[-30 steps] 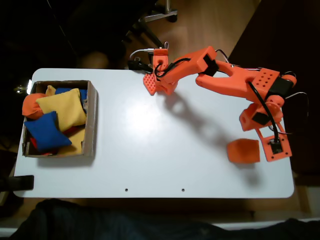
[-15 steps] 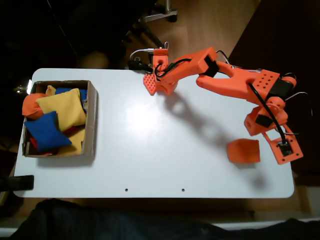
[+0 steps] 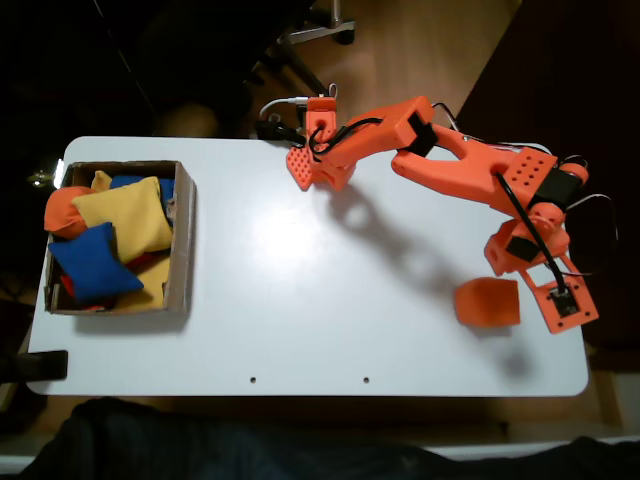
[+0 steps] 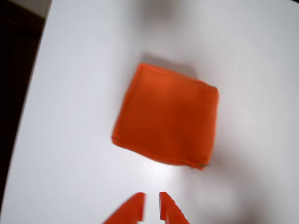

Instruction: Grasp a bag and put it in the box.

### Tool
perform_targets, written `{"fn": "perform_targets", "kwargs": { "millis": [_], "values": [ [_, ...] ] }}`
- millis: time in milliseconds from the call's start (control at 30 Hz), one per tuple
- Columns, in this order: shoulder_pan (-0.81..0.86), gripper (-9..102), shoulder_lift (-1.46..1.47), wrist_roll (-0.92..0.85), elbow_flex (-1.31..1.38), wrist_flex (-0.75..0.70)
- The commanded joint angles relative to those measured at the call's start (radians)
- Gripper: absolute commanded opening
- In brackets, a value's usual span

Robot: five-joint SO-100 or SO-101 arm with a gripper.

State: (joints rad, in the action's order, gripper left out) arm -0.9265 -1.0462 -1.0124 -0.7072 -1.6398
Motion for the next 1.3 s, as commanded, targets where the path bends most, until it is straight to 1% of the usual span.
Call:
{"fn": "perform_targets", "kwargs": {
  "millis": [0, 67, 100, 133, 267, 500, 967, 1067, 1167, 1233, 1267],
  "values": [
    [0.008, 15, -0.028, -0.014, -0.018, 0.002],
    [0.011, 18, -0.037, -0.020, -0.034, 0.002],
    [0.012, 23, -0.043, -0.023, -0.044, 0.002],
    [0.014, 25, -0.051, -0.026, -0.054, 0.002],
    [0.018, 29, -0.078, -0.066, -0.081, 0.000],
    [0.023, 31, -0.112, -0.140, -0.115, -0.014],
    [0.044, 31, -0.155, -0.155, -0.170, -0.029],
    [0.044, 40, -0.160, -0.161, -0.170, -0.034],
    [0.044, 42, -0.160, -0.161, -0.170, -0.037],
    [0.048, 47, -0.158, -0.163, -0.170, -0.040],
    [0.049, 51, -0.156, -0.163, -0.170, -0.040]
  ]
}}
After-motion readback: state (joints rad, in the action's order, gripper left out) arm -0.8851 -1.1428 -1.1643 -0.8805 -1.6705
